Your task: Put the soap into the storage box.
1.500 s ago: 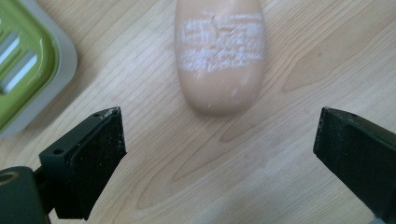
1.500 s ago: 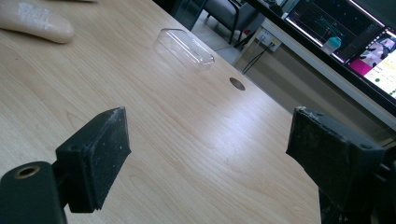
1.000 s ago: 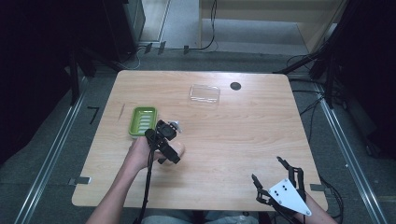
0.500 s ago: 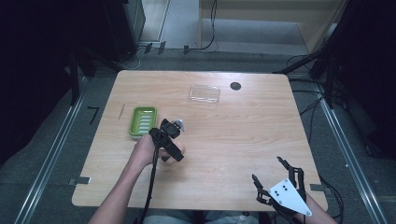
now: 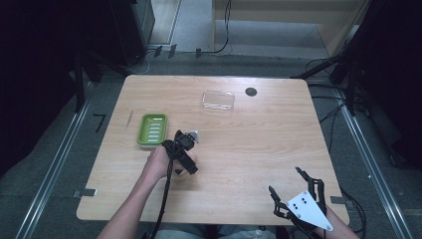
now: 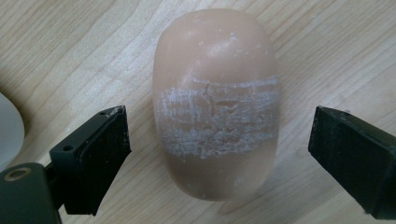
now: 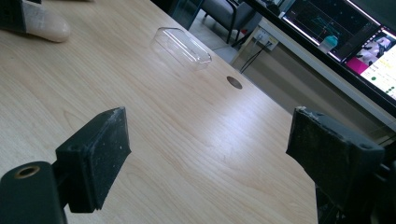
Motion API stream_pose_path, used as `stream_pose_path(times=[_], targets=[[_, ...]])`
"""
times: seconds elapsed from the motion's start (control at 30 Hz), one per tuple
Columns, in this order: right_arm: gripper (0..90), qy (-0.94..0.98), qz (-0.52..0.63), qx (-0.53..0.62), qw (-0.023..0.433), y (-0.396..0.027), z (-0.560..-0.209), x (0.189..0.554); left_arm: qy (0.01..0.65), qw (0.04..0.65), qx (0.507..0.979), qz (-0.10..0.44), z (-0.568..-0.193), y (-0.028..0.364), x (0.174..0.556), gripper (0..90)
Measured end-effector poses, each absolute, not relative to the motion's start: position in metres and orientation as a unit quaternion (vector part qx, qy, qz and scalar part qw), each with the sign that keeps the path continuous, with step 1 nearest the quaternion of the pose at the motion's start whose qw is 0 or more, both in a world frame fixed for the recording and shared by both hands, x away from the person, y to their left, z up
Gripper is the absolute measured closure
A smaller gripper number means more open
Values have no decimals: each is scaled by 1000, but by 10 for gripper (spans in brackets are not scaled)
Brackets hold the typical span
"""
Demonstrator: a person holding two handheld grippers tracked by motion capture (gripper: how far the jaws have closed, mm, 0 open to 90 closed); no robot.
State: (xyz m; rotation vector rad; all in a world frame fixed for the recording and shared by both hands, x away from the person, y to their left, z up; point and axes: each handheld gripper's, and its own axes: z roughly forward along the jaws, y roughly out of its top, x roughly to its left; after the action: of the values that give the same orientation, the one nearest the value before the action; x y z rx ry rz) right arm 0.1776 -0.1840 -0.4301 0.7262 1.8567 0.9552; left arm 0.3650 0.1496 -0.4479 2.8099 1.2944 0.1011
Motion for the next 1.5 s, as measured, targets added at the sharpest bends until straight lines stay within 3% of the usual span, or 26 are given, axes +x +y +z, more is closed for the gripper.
stream_pose_path(times=[0.5,0.8,0.97,1.5], targets=[[131,750,386,294,449,-184,-430,177,425,13,904,38,-456,149,365,228],[131,750,387,294,449,-184,-430,177,427,23,904,31,-456,151,365,257],[131,750,387,294,449,-184,-430,177,426,30,904,35,-455,151,364,322],[132,749,388,293,451,-185,-430,177,425,31,904,42,-451,155,361,337]])
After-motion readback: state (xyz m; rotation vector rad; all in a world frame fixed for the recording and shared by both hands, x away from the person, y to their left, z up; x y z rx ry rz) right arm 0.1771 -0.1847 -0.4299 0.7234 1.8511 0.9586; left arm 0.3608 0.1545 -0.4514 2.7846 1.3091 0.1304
